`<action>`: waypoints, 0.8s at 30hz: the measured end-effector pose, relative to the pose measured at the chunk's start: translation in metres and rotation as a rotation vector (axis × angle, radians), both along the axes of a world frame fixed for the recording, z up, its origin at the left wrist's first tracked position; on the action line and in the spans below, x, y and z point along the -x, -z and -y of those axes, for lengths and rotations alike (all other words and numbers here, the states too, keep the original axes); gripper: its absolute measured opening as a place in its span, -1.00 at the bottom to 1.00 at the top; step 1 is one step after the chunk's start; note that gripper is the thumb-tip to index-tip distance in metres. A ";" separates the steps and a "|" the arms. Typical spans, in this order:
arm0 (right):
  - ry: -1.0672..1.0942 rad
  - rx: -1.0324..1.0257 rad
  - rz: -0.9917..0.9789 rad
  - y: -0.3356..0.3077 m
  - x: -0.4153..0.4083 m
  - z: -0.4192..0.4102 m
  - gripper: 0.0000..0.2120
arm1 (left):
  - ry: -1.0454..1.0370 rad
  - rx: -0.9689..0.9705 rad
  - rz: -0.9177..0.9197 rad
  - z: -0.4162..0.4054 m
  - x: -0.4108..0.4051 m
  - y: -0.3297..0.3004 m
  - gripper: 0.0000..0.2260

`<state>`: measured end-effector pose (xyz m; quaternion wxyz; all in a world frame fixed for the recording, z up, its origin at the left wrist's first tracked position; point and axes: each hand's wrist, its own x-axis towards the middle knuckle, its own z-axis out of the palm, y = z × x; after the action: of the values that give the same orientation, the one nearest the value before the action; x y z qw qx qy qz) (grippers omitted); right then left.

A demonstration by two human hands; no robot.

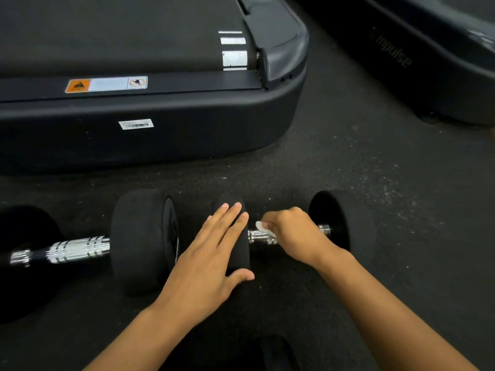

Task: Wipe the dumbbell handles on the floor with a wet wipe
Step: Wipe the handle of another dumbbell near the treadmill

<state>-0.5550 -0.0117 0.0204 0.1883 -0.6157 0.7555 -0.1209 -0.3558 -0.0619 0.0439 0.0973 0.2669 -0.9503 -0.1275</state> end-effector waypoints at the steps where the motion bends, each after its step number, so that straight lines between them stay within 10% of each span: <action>1: 0.003 0.001 0.020 0.000 0.001 -0.001 -0.85 | 0.002 0.035 0.036 0.000 0.000 -0.002 -0.20; 24: -0.076 0.415 -0.083 0.021 -0.023 -0.033 -0.70 | 0.113 -0.019 0.052 0.003 0.005 0.000 -0.20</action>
<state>-0.5316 0.0212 -0.0005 0.0305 -0.6738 0.6977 -0.2414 -0.3612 -0.0647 0.0439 0.0629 0.2169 -0.9648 -0.1350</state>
